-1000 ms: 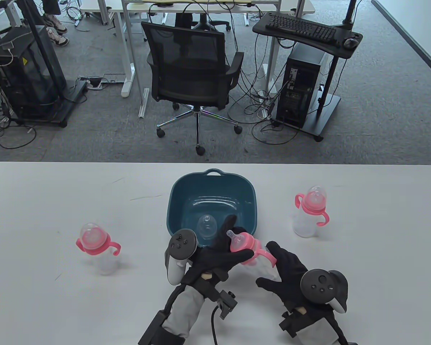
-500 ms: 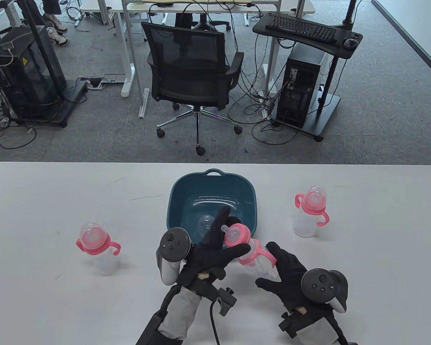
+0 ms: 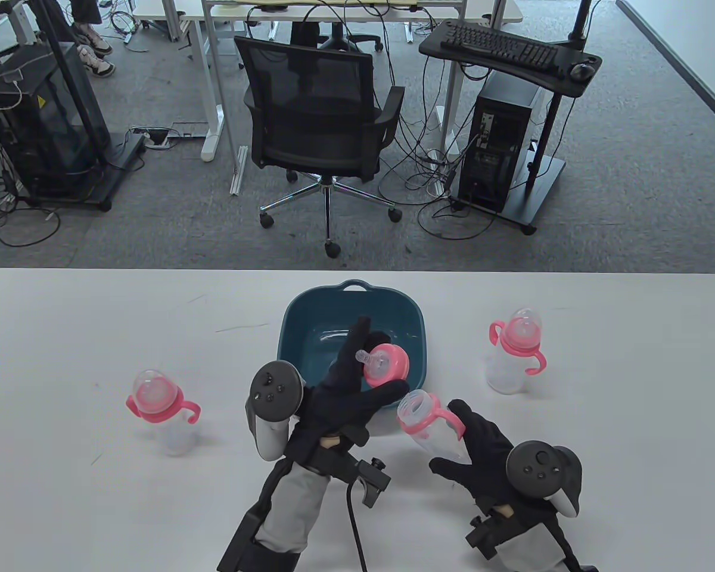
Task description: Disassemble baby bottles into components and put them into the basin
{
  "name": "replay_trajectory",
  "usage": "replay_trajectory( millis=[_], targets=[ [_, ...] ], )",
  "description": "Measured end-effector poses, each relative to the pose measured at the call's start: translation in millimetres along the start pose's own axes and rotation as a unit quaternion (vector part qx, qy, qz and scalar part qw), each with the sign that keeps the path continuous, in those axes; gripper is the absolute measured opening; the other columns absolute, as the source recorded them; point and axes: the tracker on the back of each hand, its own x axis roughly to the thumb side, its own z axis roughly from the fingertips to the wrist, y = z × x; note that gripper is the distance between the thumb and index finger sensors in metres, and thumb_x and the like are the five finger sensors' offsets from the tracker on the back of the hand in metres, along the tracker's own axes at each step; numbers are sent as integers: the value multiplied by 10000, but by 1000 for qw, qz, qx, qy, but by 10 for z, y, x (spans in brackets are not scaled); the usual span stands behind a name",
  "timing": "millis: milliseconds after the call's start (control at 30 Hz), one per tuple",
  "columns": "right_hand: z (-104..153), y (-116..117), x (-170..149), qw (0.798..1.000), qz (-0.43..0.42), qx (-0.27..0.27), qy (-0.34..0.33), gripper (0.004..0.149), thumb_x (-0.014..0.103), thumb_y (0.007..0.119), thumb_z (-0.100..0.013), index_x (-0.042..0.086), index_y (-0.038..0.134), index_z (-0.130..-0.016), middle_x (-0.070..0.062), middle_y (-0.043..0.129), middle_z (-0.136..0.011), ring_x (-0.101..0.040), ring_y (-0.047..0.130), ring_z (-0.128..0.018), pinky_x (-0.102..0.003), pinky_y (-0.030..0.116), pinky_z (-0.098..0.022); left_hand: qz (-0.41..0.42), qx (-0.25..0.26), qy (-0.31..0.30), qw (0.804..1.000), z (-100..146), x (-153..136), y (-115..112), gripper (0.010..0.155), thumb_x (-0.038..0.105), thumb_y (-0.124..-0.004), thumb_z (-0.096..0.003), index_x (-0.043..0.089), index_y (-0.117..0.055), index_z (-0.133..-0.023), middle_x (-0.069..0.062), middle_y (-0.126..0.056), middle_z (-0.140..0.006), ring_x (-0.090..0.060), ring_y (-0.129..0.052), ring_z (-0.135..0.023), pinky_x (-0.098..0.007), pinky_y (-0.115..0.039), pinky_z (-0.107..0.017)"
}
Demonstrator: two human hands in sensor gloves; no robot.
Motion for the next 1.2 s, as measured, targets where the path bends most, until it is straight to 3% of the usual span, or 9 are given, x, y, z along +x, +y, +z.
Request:
replay_trajectory(
  millis=[233,433,800,1200],
  targets=[
    [5,-32,-65,1000,-2,-7,14,888,419,897,-471,133,359,-1117,-180,573,-1074,-455,609,-930,-666,482,-677,-23,19,-2,1000,-240,301,213,943,454,-918,-424,364,-286,-1118,30,-487,-1132,-300,-645,-1077,-534,-407,-799],
    [8,-50,-75,1000,-4,-12,17,889,420,896,-472,132,357,-1118,-180,572,-1074,-455,608,-930,-665,482,-677,-73,57,39,995,-424,285,436,939,449,-917,-427,381,-284,-1116,48,-475,-1140,-287,-627,-1093,-536,-371,-810],
    [8,-65,-89,1000,-4,-14,17,888,420,896,-472,134,359,-1118,-180,573,-1075,-454,608,-930,-666,479,-678,-138,60,133,980,-632,-321,564,927,426,-923,-426,397,-299,-1111,62,-466,-1143,-284,-607,-1103,-542,-342,-811],
    [8,-95,-109,1000,-6,-15,23,889,419,898,-472,134,360,-1119,-182,573,-1075,-456,609,-930,-666,479,-679,-168,23,183,968,-748,-904,364,922,425,-927,-416,383,-320,-1108,47,-484,-1132,-295,-627,-1083,-546,-356,-799]
  ],
)
